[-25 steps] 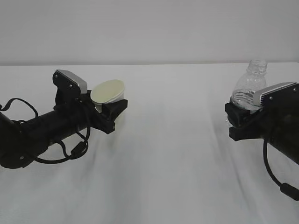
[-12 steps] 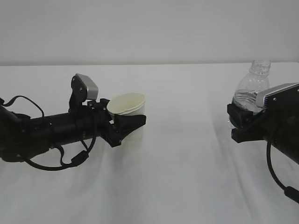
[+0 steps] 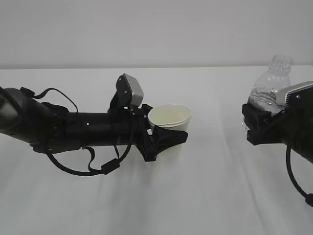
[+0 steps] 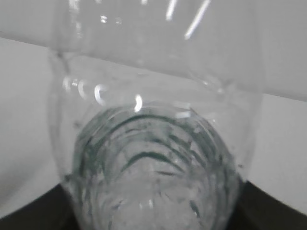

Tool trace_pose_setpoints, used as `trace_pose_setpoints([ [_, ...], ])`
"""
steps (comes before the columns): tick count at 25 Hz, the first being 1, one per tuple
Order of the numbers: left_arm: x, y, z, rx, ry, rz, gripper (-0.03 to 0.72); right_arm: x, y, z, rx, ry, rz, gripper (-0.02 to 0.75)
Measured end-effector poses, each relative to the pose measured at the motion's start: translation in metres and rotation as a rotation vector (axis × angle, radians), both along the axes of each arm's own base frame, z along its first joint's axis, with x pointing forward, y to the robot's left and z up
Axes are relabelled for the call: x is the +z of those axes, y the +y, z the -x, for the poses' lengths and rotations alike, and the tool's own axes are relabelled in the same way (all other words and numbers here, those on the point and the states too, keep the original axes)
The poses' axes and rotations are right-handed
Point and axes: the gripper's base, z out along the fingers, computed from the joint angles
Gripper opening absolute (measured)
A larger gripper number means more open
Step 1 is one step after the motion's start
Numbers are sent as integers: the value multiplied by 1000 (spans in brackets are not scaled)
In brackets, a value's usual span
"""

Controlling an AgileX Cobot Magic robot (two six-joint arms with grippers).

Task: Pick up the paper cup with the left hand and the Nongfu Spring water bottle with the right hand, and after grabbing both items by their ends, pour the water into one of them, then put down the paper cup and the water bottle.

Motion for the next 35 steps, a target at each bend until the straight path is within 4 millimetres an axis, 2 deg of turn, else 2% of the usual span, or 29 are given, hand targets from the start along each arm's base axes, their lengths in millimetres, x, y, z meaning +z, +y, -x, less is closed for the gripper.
trace_pose_setpoints([
  [7, 6, -22, 6, -54, -31, -8, 440, 16, -1, 6, -4, 36, 18, 425],
  [10, 7, -25, 6, -58, -31, -5, 440, 22, -2, 8, -7, 38, 22, 425],
  [16, -4, -26, 8, -88, -5, -32, 440, 29, -4, 12, -19, 72, 31, 424],
  [28, -4, -29, 9, -134, -14, -50, 439, 43, -6, 26, -18, 147, 89, 424],
  [35, 4, -48, 16, -192, -42, -34, 439, 51, -7, 30, -14, 139, 110, 423],
])
